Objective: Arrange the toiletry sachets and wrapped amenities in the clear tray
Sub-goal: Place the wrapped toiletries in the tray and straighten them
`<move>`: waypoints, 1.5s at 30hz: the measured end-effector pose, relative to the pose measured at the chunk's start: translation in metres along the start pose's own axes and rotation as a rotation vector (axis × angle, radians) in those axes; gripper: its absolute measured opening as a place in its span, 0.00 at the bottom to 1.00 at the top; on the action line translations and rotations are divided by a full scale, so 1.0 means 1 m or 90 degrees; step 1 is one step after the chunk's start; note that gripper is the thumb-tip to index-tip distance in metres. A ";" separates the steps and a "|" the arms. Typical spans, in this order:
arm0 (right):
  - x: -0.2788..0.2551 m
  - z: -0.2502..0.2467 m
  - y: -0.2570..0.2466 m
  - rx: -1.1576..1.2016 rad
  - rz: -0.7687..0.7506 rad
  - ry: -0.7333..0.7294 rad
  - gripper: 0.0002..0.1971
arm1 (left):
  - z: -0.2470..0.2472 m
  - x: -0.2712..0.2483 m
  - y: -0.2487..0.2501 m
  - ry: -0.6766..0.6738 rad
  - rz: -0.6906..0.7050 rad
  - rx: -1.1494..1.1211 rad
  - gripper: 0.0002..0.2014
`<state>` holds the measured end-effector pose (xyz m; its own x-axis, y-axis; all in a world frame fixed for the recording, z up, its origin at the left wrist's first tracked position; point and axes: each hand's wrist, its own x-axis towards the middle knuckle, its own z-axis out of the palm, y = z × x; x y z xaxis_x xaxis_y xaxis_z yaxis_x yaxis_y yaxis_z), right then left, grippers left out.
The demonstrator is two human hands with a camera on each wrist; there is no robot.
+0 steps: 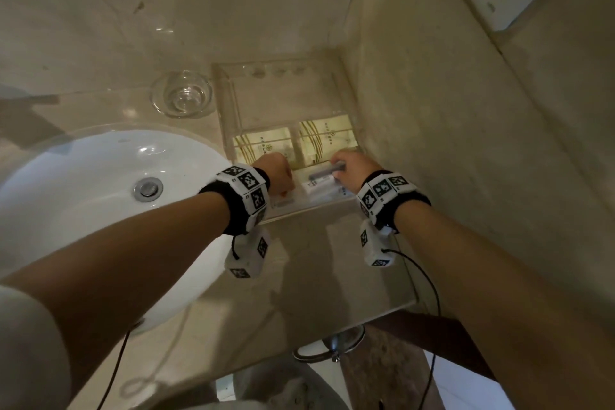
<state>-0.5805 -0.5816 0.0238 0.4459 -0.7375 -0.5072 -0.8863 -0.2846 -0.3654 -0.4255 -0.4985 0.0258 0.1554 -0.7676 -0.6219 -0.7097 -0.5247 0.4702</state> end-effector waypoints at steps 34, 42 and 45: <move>0.010 0.004 -0.021 -0.067 -0.052 0.168 0.08 | -0.004 0.003 -0.014 0.176 0.025 -0.116 0.03; 0.001 -0.002 -0.015 -0.075 -0.020 0.200 0.07 | -0.025 -0.010 -0.028 0.281 0.035 -0.133 0.06; -0.004 -0.002 -0.013 -0.074 -0.048 0.188 0.10 | -0.026 -0.015 -0.035 0.289 0.076 -0.045 0.09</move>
<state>-0.5711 -0.5764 0.0315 0.4706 -0.8526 -0.2272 -0.8679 -0.4009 -0.2934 -0.3848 -0.4782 0.0351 0.3712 -0.8992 -0.2317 -0.6948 -0.4345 0.5732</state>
